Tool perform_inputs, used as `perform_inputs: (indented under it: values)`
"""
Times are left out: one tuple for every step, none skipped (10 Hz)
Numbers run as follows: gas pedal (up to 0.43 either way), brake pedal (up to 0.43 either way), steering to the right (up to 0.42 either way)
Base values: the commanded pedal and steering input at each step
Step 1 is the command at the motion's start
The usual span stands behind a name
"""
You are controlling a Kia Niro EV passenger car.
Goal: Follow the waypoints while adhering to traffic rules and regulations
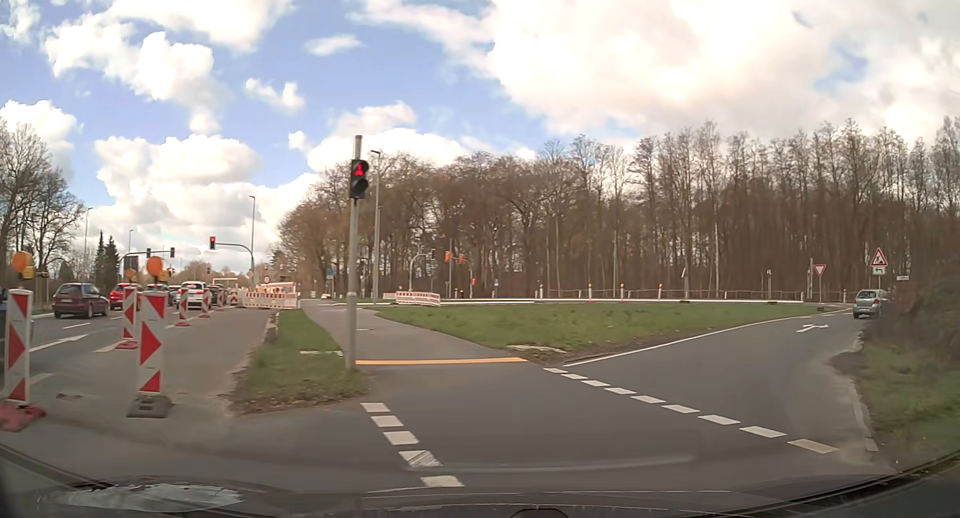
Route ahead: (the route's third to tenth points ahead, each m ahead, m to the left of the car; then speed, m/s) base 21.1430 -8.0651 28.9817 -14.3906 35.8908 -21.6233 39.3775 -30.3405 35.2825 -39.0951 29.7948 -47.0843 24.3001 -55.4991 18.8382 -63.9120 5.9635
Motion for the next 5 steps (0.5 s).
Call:
perform_inputs:
  values:
    - [0.319,0.0,0.246]
    - [0.331,0.0,0.231]
    - [0.339,0.0,0.224]
    - [0.339,0.0,0.224]
    - [0.339,0.0,0.22]
